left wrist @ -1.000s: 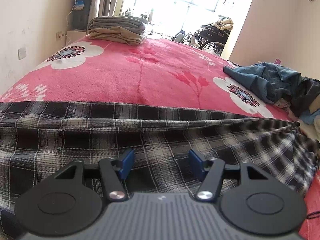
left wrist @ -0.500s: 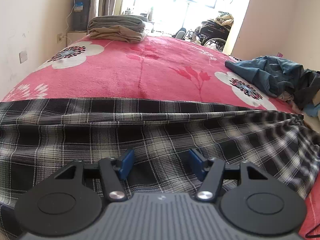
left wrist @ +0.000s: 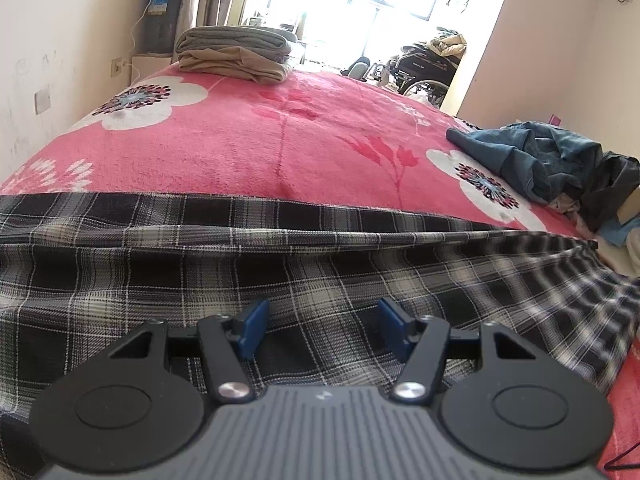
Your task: Fold clothes
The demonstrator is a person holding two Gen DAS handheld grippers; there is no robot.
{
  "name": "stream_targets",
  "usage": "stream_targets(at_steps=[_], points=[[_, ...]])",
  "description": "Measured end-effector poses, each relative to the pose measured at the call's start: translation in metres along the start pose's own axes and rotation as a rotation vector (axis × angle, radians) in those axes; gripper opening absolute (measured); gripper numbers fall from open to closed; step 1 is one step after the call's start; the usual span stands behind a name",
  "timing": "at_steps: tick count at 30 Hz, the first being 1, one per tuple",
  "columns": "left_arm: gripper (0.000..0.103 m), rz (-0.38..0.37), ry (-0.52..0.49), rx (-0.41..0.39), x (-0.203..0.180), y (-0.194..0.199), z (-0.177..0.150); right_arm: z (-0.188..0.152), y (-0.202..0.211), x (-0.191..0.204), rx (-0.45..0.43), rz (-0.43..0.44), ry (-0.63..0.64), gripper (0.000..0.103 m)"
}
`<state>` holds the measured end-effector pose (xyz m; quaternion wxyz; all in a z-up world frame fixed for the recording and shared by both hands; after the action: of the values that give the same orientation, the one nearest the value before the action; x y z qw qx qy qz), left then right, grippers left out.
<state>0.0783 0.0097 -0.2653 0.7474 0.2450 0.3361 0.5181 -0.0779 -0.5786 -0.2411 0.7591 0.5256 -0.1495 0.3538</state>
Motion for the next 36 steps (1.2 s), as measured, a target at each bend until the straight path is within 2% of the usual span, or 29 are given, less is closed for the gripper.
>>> stream_targets(at_steps=[4,8,11,13,16,19,21,26,28,29,30,32,33,34,36], points=[[0.061,0.001,0.005,0.001,0.001,0.000,0.001,-0.003,-0.006,-0.013,0.028,-0.072,-0.001,0.002],[0.061,0.007,0.004,0.000,0.001,-0.001,0.001,-0.007,-0.010,-0.014,0.016,-0.081,0.005,0.002],[0.061,0.011,-0.002,0.000,0.001,-0.001,0.000,-0.011,-0.027,-0.024,0.063,-0.161,0.064,0.005],[0.061,0.014,-0.012,0.000,0.000,-0.001,-0.001,-0.011,-0.033,-0.036,0.077,-0.193,0.056,0.013],[0.061,0.014,-0.012,-0.002,0.000,0.000,-0.002,-0.006,-0.019,-0.038,0.001,-0.184,0.043,0.026],[0.061,0.013,-0.009,-0.005,0.000,0.001,-0.002,-0.001,0.006,-0.028,-0.100,-0.208,0.123,0.026],[0.061,0.013,-0.008,-0.006,0.000,0.001,-0.002,-0.005,0.019,-0.017,-0.104,-0.188,0.198,0.027],[0.061,0.017,-0.014,-0.005,0.000,0.001,-0.003,-0.062,0.009,0.040,0.061,-0.030,0.588,0.025],[0.061,0.019,-0.015,-0.004,0.001,0.001,-0.003,-0.077,-0.006,0.042,0.108,-0.010,0.649,0.022],[0.061,0.019,-0.014,-0.004,0.001,0.001,-0.003,-0.079,-0.015,0.035,0.124,-0.040,0.655,0.022],[0.061,0.019,-0.010,-0.005,0.002,0.001,-0.002,-0.074,-0.023,0.019,0.128,-0.116,0.644,0.021],[0.061,0.018,0.000,-0.006,0.004,0.001,-0.001,-0.053,-0.023,-0.013,0.076,-0.228,0.547,0.021],[0.061,0.018,0.005,-0.006,0.004,0.001,0.000,-0.041,-0.016,-0.025,0.033,-0.259,0.478,0.015],[0.061,0.018,0.009,-0.007,0.005,0.001,0.000,-0.030,-0.008,-0.032,-0.009,-0.272,0.427,0.014],[0.061,0.019,0.013,-0.008,0.006,0.000,0.001,-0.025,0.004,-0.016,-0.060,-0.231,0.489,0.014]])
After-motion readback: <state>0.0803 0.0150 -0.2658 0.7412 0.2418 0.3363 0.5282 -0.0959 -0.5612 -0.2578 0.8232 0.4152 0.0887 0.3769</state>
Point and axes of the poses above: each gripper's, at about its wrist camera, not at the fingertips, and y roughly against the way its jaws point, x to its left, z to its top, the point moved 8 cm from there along -y, roughly the way its jaws point, and after that the axes turned 5 degrees about x, right-handed, at the moved point
